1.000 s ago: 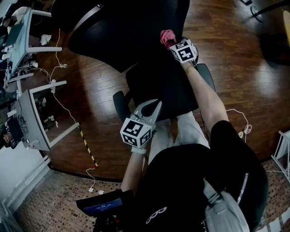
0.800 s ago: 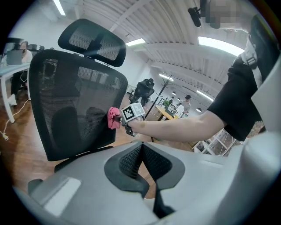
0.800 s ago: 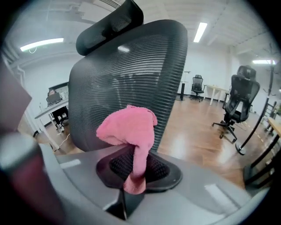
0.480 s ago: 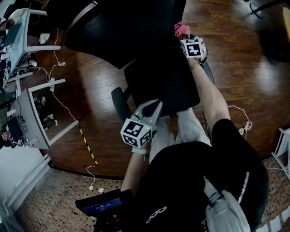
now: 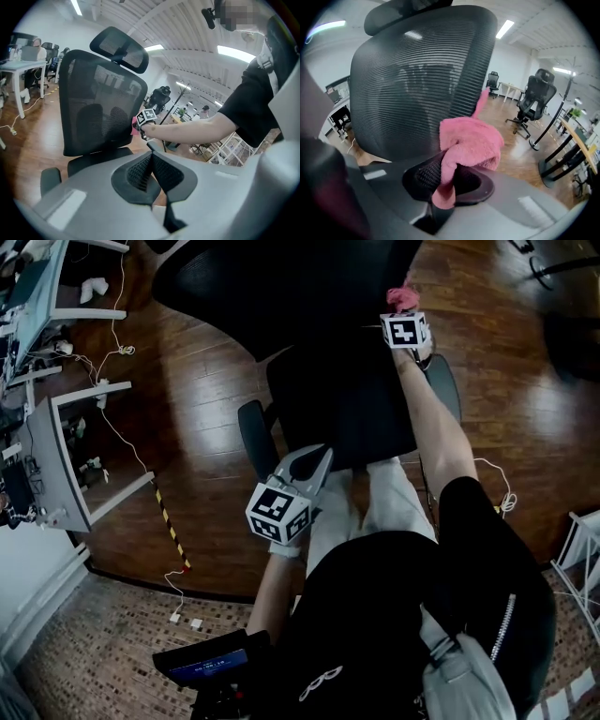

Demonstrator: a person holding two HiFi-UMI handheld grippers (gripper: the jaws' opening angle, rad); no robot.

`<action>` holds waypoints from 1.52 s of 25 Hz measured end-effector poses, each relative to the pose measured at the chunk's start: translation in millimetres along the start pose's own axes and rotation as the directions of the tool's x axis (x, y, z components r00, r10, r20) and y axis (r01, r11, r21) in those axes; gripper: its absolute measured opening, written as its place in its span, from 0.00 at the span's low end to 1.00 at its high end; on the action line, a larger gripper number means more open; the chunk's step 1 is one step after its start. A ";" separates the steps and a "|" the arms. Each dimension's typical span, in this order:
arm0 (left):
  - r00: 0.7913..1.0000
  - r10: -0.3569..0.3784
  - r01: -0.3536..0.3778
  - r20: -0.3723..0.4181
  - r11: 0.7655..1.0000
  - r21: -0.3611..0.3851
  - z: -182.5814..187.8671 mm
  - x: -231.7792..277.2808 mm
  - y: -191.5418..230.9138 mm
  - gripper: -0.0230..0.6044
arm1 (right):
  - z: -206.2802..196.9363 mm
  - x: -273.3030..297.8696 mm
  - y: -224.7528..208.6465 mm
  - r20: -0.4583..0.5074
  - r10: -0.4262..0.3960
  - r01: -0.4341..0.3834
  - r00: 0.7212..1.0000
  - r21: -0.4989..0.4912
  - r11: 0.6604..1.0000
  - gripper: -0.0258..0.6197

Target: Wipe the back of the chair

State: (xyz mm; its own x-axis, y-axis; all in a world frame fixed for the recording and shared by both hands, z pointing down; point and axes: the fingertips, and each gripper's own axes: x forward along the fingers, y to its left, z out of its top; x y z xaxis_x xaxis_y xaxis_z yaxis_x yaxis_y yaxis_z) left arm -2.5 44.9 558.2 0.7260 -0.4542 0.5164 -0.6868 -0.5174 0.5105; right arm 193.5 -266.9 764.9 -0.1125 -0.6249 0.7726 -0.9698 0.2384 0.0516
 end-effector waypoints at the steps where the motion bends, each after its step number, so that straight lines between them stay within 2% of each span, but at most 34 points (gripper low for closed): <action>1: 1.000 0.006 -0.006 0.003 1.000 -0.005 -2.5 -5.4 4.0 0.02 | 2.5 0.1 10.3 0.003 0.002 -0.002 1.000 -0.009 1.000 0.11; 8: 0.998 0.043 -0.042 0.035 0.998 -0.036 -12.5 -42.1 31.7 0.02 | 24.0 8.8 95.8 0.023 0.074 -0.071 0.997 -0.122 0.990 0.11; 12: 0.996 0.063 -0.059 0.058 0.997 -0.058 -19.4 -63.4 46.0 0.02 | 34.1 7.7 142.6 0.021 0.106 -0.099 0.994 -0.211 0.972 0.11; 22: 0.989 0.106 -0.095 0.101 0.990 -0.102 -48.7 -100.1 61.4 0.02 | 34.6 0.0 230.5 0.037 0.187 -0.167 0.982 -0.300 0.939 0.11; 27: 0.986 0.123 -0.109 0.110 0.986 -0.126 -59.4 -114.2 70.1 0.02 | 34.5 -2.9 297.6 0.030 0.298 -0.263 0.954 -0.398 0.879 0.11; 32: 0.980 0.153 -0.134 0.125 0.980 -0.151 -61.4 -127.9 87.2 0.02 | 45.3 2.7 359.4 0.029 0.356 -0.309 0.934 -0.437 0.845 0.11; 38: 0.976 0.181 -0.158 0.124 0.971 -0.178 -74.0 -136.9 91.0 0.02 | 40.9 -6.6 418.6 0.012 0.454 -0.379 0.891 -0.532 0.757 0.11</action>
State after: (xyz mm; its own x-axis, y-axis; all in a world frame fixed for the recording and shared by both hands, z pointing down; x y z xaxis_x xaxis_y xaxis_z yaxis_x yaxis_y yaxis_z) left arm -167.0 113.7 584.9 0.5883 -0.6268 0.5109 -0.7878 -0.3020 0.5367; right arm -220.5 -193.4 755.5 -0.5430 -0.4574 0.7042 -0.5764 0.8129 0.0836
